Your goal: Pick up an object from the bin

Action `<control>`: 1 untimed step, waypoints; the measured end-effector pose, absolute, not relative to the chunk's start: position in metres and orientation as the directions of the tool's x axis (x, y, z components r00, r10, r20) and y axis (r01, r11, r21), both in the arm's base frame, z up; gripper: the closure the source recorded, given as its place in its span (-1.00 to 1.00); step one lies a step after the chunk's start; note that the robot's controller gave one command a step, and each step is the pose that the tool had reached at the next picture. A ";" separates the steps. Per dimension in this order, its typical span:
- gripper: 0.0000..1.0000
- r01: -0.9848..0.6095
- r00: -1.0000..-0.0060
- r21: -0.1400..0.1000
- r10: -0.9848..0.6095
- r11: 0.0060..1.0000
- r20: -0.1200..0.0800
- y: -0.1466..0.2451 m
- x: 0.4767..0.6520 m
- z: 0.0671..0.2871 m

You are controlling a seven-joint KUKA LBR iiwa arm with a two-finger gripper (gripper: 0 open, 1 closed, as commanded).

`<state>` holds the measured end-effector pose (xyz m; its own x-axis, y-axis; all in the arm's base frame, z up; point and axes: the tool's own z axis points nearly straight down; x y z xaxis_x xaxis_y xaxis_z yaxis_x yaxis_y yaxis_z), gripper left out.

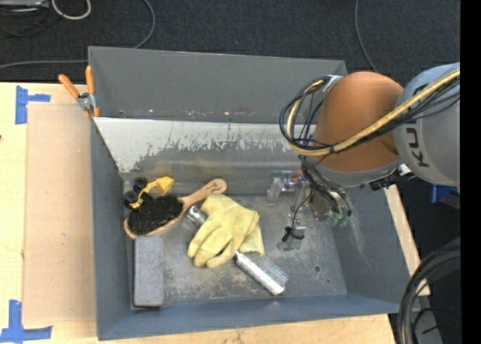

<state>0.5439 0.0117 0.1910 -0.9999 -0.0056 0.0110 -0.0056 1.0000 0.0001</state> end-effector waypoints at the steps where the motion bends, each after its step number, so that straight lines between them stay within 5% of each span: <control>1: -1.00 -0.005 -1.000 0.000 -0.005 1.000 0.002 0.012 0.545 0.196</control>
Offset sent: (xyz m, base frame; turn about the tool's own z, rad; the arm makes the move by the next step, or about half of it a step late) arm 0.0391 0.0697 -0.1210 -0.3396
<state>0.5454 0.0117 0.1957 -1.0000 -0.0051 0.0023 -0.0051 1.0000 0.0004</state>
